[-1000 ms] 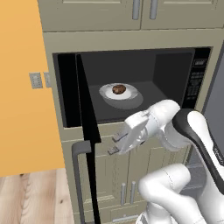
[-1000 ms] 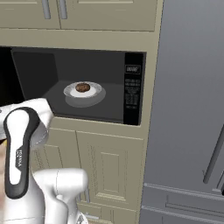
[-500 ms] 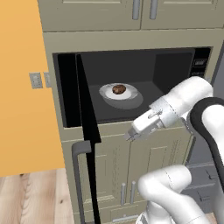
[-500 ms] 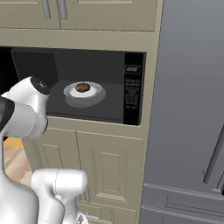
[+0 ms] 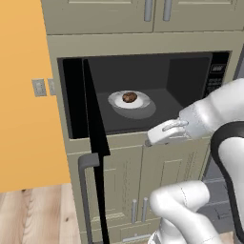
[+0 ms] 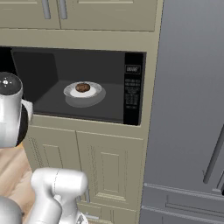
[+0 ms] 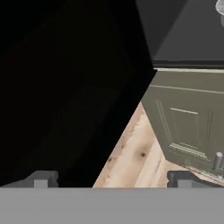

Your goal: Retrieve the reheated potato from the microwave, then place the potato, cheese, and condiment on the cutting board.

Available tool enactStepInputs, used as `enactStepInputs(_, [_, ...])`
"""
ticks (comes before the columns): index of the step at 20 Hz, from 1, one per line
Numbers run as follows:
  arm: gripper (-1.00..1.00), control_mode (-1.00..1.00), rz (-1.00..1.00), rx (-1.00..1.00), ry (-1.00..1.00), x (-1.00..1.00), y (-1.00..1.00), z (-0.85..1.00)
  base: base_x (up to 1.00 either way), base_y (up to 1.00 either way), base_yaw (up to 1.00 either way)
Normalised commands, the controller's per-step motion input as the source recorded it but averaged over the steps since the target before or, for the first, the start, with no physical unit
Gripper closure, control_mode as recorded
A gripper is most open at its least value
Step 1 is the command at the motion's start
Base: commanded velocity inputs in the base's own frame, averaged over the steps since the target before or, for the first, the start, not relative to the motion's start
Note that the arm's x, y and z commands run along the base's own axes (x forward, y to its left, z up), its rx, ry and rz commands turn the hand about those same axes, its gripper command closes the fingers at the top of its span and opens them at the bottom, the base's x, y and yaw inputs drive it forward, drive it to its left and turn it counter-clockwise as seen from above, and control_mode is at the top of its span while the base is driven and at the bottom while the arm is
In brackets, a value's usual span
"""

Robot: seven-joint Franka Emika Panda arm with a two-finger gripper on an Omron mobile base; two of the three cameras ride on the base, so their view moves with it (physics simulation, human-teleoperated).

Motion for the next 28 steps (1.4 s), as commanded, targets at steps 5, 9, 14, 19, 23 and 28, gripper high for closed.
enactStepInputs(5, [-1.00, -1.00, -0.35, -0.17, -0.25, 0.18, -0.33, 0.00, 0.00, 0.00, 0.00])
enactStepInputs(9, [-1.00, -1.00, -0.29, -0.06, -0.04, 0.36, -0.36, 0.06, 0.00, 0.00, 0.00])
enactStepInputs(14, [-1.00, -1.00, -0.23, -0.02, -0.05, 0.52, -0.29, 0.01, 0.00, 0.00, 0.00])
enactStepInputs(19, [-1.00, -1.00, -0.08, 0.00, -0.05, 0.79, -0.18, -0.01, 0.00, 0.00, 0.00])
enactStepInputs(23, [-1.00, -1.00, -0.02, -0.02, -0.10, 0.81, -0.13, -0.12, 0.00, 0.00, 0.00])
enactStepInputs(28, [-1.00, -1.00, -0.03, -0.07, -0.11, 0.78, -0.02, -0.12, 0.00, 0.00, 0.00])
